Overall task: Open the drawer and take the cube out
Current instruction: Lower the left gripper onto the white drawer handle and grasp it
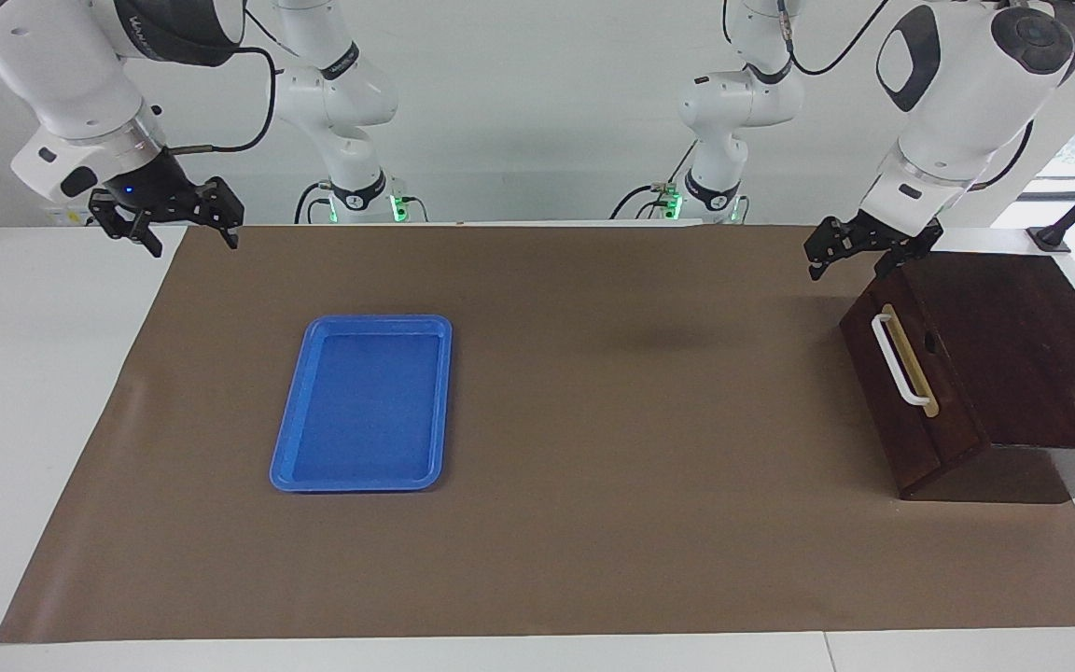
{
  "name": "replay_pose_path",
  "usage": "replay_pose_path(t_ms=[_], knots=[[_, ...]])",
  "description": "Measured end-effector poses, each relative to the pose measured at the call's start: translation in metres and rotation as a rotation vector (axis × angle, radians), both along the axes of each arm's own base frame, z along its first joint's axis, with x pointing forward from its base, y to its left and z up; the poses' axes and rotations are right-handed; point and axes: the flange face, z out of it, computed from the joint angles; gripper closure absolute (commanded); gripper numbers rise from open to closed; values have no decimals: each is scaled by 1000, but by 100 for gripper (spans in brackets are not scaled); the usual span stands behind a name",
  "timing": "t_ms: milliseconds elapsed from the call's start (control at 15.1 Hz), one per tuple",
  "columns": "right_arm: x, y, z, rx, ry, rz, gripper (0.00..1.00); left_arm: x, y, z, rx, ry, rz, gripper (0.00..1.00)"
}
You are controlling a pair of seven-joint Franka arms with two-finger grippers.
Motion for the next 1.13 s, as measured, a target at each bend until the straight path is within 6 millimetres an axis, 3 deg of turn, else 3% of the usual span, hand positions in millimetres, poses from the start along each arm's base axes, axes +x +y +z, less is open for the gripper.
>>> replay_pose_path(t_ms=[265, 397, 1126], knots=[[0, 0, 0, 0, 0, 0, 0, 4, 11, 2, 9, -25, 17, 0], [0, 0, 0, 0, 0, 0, 0, 8, 22, -7, 106, -52, 1, 0], [0, 0, 0, 0, 0, 0, 0, 38, 7, -126, 473, -55, -234, 0]])
